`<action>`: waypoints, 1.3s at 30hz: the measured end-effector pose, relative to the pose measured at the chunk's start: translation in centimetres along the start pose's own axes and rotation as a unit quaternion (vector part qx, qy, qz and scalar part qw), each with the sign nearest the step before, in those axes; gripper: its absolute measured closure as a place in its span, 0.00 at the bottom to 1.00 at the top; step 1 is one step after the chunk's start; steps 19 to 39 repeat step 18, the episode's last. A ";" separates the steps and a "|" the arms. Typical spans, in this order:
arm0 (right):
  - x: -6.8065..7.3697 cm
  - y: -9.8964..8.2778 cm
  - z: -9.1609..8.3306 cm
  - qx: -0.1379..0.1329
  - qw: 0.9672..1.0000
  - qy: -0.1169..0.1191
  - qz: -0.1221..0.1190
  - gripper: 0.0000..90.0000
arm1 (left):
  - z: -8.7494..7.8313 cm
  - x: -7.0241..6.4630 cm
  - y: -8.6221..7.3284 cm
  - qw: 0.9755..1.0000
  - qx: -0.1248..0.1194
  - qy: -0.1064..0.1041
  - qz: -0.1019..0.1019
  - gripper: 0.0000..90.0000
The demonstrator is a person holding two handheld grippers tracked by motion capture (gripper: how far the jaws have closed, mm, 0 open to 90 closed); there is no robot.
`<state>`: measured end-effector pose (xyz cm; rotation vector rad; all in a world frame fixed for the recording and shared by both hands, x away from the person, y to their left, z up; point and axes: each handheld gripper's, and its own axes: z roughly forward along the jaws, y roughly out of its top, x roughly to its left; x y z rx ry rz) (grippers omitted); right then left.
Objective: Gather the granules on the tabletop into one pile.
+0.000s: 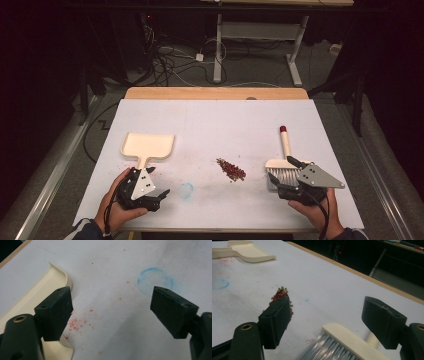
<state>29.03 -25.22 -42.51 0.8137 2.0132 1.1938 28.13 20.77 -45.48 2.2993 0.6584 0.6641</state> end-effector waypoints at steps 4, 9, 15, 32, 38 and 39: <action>0.0 0.2 -0.2 -0.006 1.000 -0.002 -0.001 0.27 | 0.0 0.0 0.1 1.000 0.000 0.000 0.000 0.19; 0.2 0.3 -0.3 -0.007 1.000 -0.004 -0.007 0.26 | 0.0 0.0 0.1 1.000 0.001 0.000 0.000 0.19; 0.4 0.3 -0.1 -0.007 1.000 0.005 -0.016 0.25 | 0.2 0.1 0.1 1.000 0.004 -0.001 0.000 0.19; 0.4 0.3 0.0 -0.005 1.000 0.006 -0.014 0.25 | 0.3 0.2 0.3 1.000 0.003 -0.002 -0.001 0.19; 0.4 0.3 0.0 -0.005 1.000 0.006 -0.014 0.25 | 0.3 0.2 0.3 1.000 0.003 -0.002 -0.001 0.19; 0.4 0.3 0.0 -0.005 1.000 0.006 -0.014 0.25 | 0.3 0.2 0.3 1.000 0.003 -0.002 -0.001 0.19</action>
